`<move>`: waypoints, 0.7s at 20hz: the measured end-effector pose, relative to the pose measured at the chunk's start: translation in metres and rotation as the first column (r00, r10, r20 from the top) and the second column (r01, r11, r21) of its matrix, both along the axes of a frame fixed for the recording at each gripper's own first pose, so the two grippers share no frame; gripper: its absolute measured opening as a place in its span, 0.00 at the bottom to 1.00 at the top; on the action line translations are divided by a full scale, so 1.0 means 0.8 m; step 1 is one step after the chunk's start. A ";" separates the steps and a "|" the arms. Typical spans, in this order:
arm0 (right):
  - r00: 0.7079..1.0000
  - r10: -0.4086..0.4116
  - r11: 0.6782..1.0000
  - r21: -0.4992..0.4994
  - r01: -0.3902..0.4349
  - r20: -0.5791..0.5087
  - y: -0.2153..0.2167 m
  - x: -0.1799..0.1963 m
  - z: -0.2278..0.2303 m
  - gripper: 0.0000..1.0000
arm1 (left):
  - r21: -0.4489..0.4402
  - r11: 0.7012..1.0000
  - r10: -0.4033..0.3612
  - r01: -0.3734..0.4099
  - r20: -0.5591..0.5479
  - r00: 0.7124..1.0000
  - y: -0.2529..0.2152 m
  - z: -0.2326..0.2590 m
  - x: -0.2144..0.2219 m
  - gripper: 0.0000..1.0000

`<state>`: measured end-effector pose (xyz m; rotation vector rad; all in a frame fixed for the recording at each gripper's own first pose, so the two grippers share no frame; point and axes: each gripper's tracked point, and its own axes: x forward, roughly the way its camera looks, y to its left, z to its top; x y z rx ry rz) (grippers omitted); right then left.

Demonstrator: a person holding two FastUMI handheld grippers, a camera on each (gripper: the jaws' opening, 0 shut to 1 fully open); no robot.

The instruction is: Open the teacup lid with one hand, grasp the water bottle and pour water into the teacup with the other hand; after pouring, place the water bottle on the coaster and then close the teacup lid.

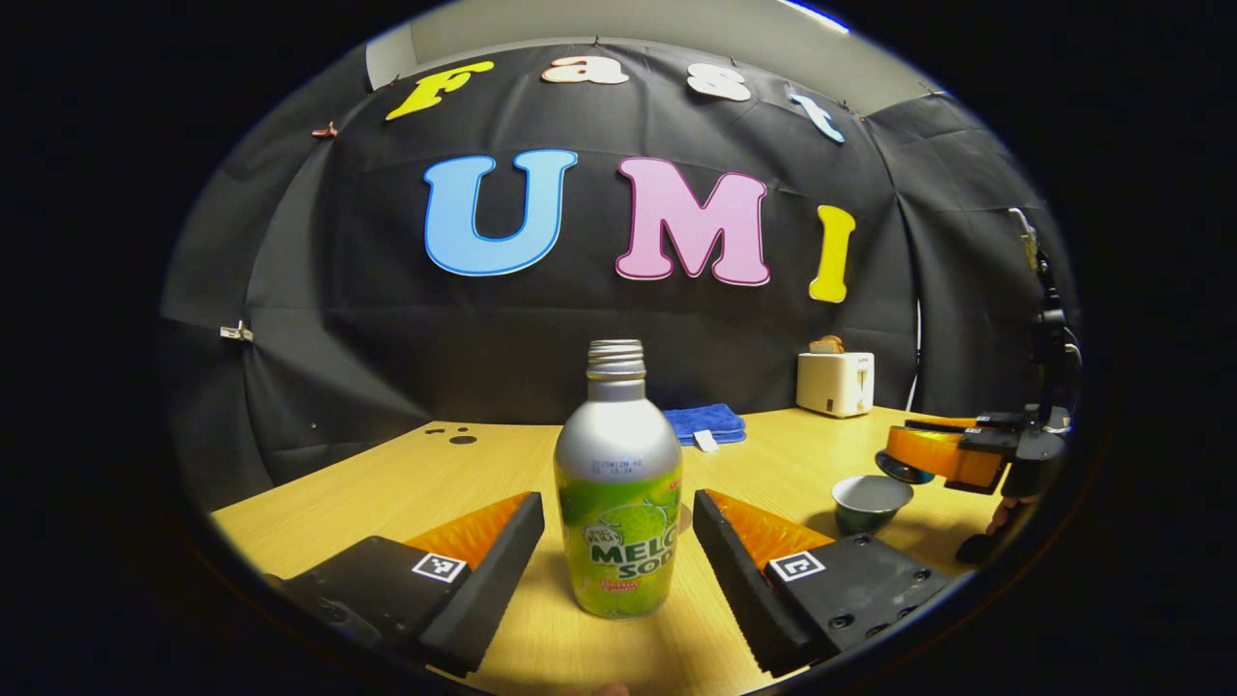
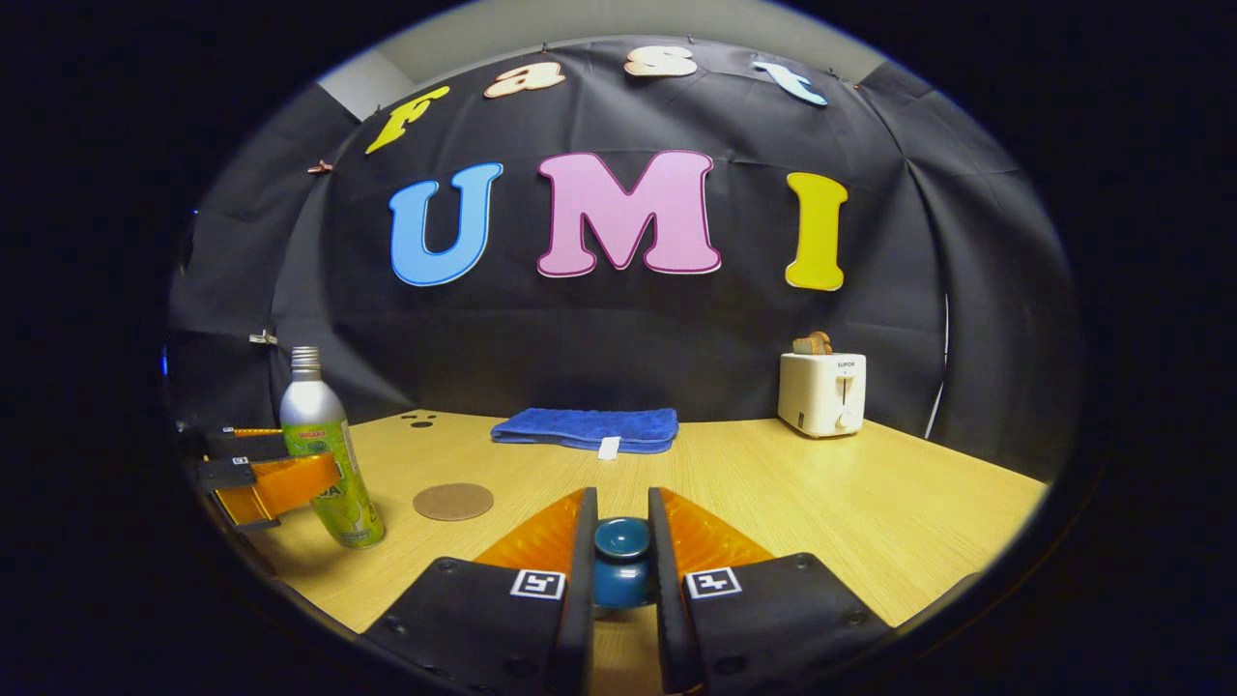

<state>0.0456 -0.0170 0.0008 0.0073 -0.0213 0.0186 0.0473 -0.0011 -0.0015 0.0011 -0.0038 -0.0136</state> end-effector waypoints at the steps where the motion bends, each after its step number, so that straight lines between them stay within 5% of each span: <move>1: 1.000 -0.002 1.000 0.000 0.002 0.000 -0.004 0.000 0.000 0.30 | 0.000 1.000 -0.001 0.001 -0.001 1.000 0.000 0.000 0.006 0.98; 10: 0.997 -0.071 0.997 -0.001 0.071 0.002 -0.065 0.006 0.002 0.30 | 0.000 1.000 0.008 -0.008 0.000 1.000 0.005 -0.001 0.047 0.98; 14: 0.997 -0.075 0.997 -0.001 0.075 0.000 -0.083 0.007 0.002 0.30 | 0.001 1.000 0.017 -0.017 -0.003 1.000 0.005 -0.002 0.054 0.84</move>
